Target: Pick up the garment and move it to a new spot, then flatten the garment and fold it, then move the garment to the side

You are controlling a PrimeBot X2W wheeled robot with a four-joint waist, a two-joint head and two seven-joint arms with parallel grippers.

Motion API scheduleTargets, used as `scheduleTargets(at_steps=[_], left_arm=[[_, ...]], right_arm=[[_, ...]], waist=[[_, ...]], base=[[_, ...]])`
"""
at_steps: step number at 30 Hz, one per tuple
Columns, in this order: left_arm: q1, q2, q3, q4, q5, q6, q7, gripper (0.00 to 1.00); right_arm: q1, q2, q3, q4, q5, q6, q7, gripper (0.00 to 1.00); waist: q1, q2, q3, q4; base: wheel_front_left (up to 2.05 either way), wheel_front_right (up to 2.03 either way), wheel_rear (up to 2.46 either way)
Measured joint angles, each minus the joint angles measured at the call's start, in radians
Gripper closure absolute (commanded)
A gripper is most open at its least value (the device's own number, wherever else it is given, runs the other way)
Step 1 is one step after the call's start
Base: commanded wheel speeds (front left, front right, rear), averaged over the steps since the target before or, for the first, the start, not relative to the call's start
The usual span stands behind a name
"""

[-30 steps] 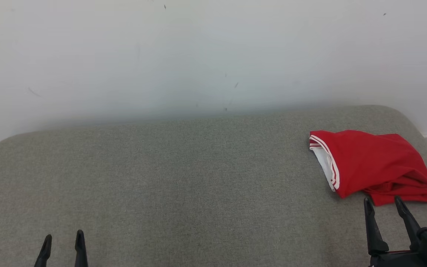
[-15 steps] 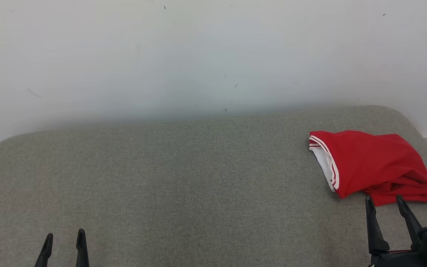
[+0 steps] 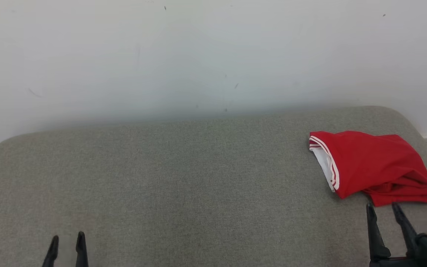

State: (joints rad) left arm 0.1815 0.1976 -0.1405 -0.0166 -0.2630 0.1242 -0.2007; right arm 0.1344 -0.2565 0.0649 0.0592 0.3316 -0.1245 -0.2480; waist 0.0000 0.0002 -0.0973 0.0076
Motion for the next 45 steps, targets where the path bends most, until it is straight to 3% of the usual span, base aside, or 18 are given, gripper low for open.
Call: scheduleTargets(at_steps=[11, 45], left_arm=[[0.000, -0.032, 0.002, 0.066, -0.044, -0.012, 0.018, 1.00], [-0.084, -0.075, 0.093, 0.162, -0.545, -0.099, 0.139, 1.00]], right_arm=[[0.022, 0.038, 0.000, 0.062, 0.045, 0.011, 0.026, 1.00], [-0.066, 0.105, -0.077, 0.130, 0.524, 0.099, 0.161, 1.00]], waist=[[0.0000, 0.0000, 0.006, 0.000], [0.0002, -0.0002, 0.042, -0.003]], base=[[0.00, 0.00, 0.00], [0.00, 0.00, 0.00]])
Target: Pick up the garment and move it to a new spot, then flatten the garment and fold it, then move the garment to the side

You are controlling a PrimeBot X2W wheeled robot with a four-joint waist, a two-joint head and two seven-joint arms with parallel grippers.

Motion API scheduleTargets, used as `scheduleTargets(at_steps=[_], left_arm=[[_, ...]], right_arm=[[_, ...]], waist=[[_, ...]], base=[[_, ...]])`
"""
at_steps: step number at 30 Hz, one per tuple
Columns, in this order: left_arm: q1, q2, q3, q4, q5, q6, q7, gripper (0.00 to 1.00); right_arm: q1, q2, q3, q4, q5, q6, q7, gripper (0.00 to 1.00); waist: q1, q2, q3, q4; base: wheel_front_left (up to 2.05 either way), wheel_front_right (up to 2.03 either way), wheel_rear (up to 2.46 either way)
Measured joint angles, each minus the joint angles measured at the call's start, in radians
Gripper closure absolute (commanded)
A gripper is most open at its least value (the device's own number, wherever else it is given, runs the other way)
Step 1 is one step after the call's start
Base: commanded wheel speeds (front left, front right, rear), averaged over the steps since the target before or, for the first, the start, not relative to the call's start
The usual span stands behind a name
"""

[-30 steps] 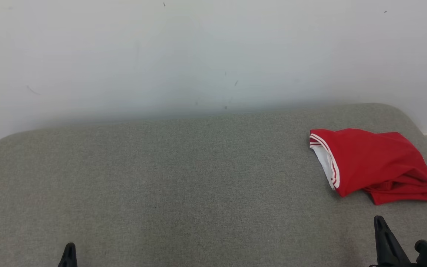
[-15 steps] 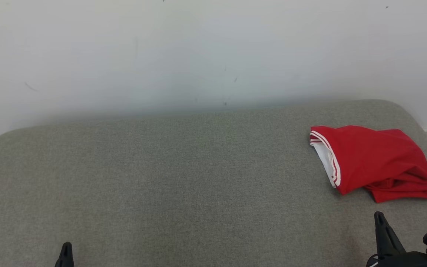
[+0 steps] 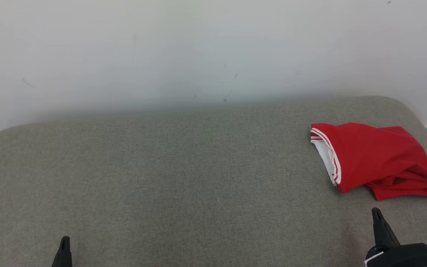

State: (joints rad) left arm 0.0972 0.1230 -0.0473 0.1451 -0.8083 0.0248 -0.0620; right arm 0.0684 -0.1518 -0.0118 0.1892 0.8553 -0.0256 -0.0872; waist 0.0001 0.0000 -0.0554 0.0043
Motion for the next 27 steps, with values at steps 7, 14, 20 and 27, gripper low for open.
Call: scheduleTargets(at_steps=[7, 14, 20, 27], left_arm=[[-0.020, -0.012, 0.013, 0.016, -0.102, -0.016, 0.021, 1.00], [-0.032, -0.021, 0.032, 0.033, -0.177, -0.027, 0.041, 1.00], [-0.056, -0.028, 0.043, 0.046, -0.262, -0.045, 0.061, 1.00], [-0.069, -0.035, 0.063, 0.067, -0.358, -0.063, 0.080, 1.00]], right_arm=[[-0.019, 0.012, -0.016, 0.009, 0.089, 0.017, 0.026, 1.00], [-0.026, 0.025, -0.028, 0.026, 0.164, 0.032, 0.045, 1.00], [-0.043, 0.035, -0.042, 0.035, 0.245, 0.046, 0.068, 1.00], [-0.065, 0.048, -0.056, 0.045, 0.336, 0.063, 0.089, 1.00]], waist=[[0.0000, 0.0000, 0.007, -0.001], [0.0000, 0.0000, 0.013, -0.001], [0.0000, 0.0000, 0.019, -0.001], [0.0000, 0.0000, 0.026, -0.002]], base=[[0.00, 0.00, 0.00], [0.00, 0.00, 0.00], [0.00, 0.00, 0.00], [0.00, 0.00, 0.00]])
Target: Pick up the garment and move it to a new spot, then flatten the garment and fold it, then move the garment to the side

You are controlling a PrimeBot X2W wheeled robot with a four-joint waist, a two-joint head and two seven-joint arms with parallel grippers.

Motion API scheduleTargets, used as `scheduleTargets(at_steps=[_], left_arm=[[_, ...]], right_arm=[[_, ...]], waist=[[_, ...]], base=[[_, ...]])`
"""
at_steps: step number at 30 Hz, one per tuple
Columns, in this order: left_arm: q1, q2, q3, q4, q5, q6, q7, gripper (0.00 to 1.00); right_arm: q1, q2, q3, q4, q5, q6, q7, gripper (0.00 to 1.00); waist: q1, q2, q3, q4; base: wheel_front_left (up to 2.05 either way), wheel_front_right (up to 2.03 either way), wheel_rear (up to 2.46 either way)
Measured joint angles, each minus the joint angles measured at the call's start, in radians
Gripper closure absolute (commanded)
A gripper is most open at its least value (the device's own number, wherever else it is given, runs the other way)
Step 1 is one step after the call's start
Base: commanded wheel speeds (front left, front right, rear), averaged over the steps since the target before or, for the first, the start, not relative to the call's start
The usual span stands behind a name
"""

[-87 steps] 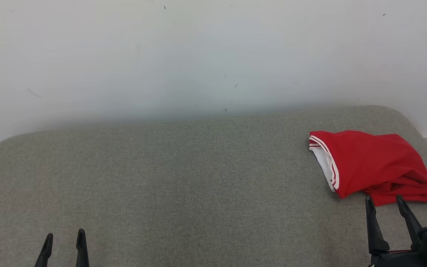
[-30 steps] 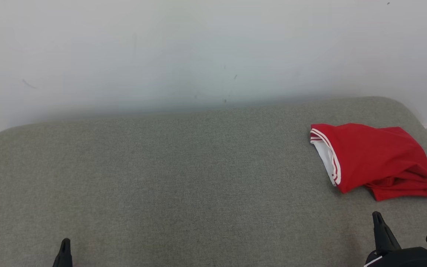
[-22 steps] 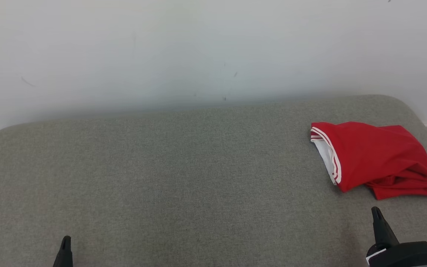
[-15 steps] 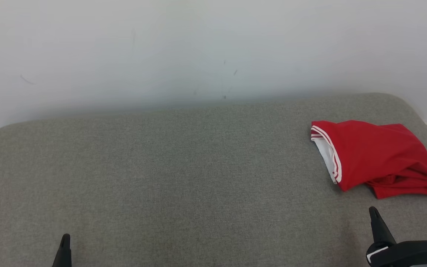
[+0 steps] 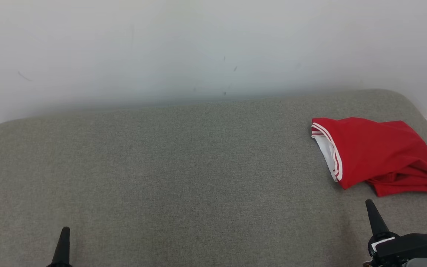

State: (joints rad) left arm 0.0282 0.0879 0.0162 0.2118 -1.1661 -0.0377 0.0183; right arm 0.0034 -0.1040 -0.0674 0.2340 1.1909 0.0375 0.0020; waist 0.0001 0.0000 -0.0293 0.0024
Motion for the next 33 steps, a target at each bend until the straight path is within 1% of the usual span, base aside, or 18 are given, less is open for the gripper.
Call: scheduleTargets(at_steps=[4, 14, 18, 28, 29, 31, 33], left_arm=[[-0.022, -0.008, 0.007, 0.007, -0.055, -0.016, 0.011, 1.00], [-0.044, -0.023, 0.033, 0.036, -0.189, -0.035, 0.043, 1.00], [-0.065, -0.026, 0.040, 0.042, -0.245, -0.052, 0.054, 1.00], [-0.088, -0.042, 0.067, 0.072, -0.378, -0.072, 0.085, 1.00], [-0.096, -0.044, 0.069, 0.076, -0.389, -0.078, 0.088, 1.00], [-0.107, -0.048, 0.072, 0.079, -0.420, -0.086, 0.093, 1.00], [-0.114, -0.049, 0.073, 0.082, -0.427, -0.086, 0.095, 1.00]], right_arm=[[-0.013, 0.009, -0.007, 0.013, 0.053, 0.012, 0.017, 1.00], [-0.040, 0.026, -0.029, 0.027, 0.182, 0.035, 0.052, 1.00], [-0.051, 0.033, -0.038, 0.038, 0.234, 0.045, 0.062, 1.00], [-0.075, 0.050, -0.059, 0.058, 0.363, 0.070, 0.101, 1.00], [-0.080, 0.052, -0.060, 0.058, 0.374, 0.077, 0.104, 1.00], [-0.084, 0.056, -0.065, 0.061, 0.396, 0.078, 0.111, 1.00], [-0.087, 0.058, -0.065, 0.063, 0.410, 0.078, 0.113, 1.00]], waist=[[0.0000, 0.0000, 0.004, 0.000], [0.0000, 0.0000, 0.014, -0.001], [0.0000, 0.0000, 0.018, -0.001], [0.0000, 0.0000, 0.028, -0.002], [0.0000, 0.0000, 0.029, -0.002], [0.0000, 0.0000, 0.031, -0.002], [0.0000, 0.0001, 0.031, -0.002]], base=[[0.00, 0.00, 0.00], [0.00, 0.00, 0.00], [0.00, 0.00, 0.00], [0.00, 0.00, 0.00], [0.00, 0.00, 0.00], [0.00, 0.00, 0.00], [0.00, 0.00, 0.00]])
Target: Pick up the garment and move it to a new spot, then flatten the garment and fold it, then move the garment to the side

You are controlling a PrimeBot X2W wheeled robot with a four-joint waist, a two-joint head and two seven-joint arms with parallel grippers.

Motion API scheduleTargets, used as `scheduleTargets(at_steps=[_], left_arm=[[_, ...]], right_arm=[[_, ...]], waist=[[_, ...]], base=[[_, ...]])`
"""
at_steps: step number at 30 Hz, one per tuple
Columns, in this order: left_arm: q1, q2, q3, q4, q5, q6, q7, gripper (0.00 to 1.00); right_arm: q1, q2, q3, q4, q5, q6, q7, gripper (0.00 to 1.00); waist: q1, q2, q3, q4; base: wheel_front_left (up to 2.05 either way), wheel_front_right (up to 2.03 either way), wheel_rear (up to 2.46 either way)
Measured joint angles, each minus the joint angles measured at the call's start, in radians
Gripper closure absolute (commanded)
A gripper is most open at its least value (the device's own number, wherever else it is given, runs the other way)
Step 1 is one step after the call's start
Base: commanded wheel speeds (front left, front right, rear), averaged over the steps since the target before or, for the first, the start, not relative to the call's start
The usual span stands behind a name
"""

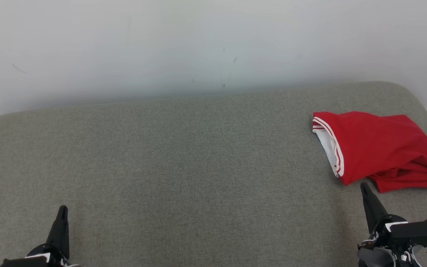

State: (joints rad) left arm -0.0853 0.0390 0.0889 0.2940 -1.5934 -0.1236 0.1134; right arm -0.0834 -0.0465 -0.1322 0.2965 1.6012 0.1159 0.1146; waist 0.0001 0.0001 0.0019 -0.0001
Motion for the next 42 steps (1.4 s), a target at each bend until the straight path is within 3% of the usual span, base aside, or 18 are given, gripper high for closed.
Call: scheduleTargets(at_steps=[42], left_arm=[[-0.001, 0.000, 0.000, 0.003, 0.000, 0.000, 0.000, 1.00]], right_arm=[[-0.006, 0.000, 0.000, 0.000, 0.000, 0.004, 0.000, 1.00]], waist=[[-0.0001, 0.0000, 0.000, 0.000]], base=[[0.00, 0.00, 0.00]])
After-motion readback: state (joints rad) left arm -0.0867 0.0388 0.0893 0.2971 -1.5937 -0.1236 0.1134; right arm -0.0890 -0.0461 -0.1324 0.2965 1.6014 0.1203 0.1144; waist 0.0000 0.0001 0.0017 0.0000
